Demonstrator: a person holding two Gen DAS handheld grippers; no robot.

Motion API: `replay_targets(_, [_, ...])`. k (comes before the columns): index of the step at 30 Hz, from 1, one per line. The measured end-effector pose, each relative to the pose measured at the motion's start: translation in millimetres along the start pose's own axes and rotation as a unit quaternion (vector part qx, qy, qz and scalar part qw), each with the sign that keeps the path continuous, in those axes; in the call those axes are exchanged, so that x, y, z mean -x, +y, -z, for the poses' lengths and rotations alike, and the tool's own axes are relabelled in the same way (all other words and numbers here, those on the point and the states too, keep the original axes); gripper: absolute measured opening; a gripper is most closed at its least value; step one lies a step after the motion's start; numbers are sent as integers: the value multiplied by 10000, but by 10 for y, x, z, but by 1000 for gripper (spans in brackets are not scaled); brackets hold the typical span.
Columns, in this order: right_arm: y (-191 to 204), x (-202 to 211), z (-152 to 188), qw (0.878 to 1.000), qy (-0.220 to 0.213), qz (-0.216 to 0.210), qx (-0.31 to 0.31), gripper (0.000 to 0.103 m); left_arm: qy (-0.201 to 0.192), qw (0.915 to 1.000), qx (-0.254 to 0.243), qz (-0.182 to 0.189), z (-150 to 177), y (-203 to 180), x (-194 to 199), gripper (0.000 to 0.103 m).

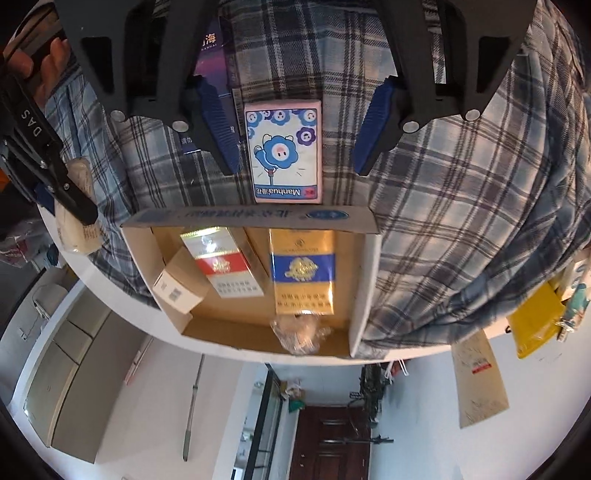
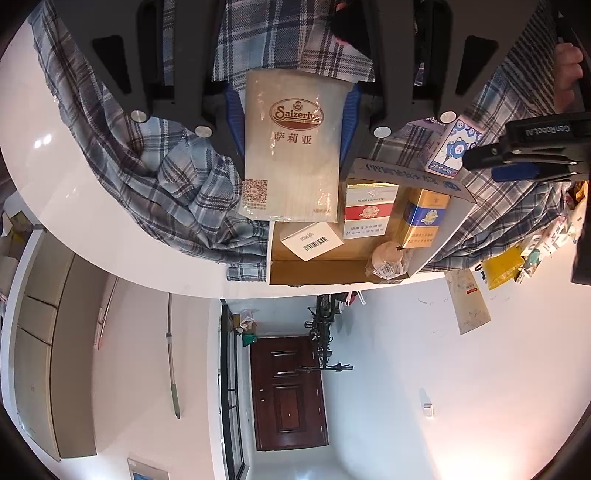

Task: Organize objects
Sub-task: 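Grasp the pink-and-blue Manhua box with the left gripper while the right gripper holds the white pack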

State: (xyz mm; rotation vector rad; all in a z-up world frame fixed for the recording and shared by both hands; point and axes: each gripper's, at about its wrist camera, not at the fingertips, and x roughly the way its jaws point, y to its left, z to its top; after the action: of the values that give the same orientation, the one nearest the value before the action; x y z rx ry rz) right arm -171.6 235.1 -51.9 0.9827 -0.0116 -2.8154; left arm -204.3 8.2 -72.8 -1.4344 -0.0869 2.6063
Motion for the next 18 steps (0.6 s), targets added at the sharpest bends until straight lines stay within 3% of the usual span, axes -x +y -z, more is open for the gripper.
replay_targets(4, [9,-1,5,10000,30,-49,27,42,92,9999,-47,12,4,-30,-87,67])
replay_targets(8, [12,1,6,10000,37,-10,32,42,175,9998,-42,-83,-17,-53,-192,57])
replay_targets(18, [14,6,14,9999,72,-19,78,42,416,9991,-76,44,-3,-79,-329,57])
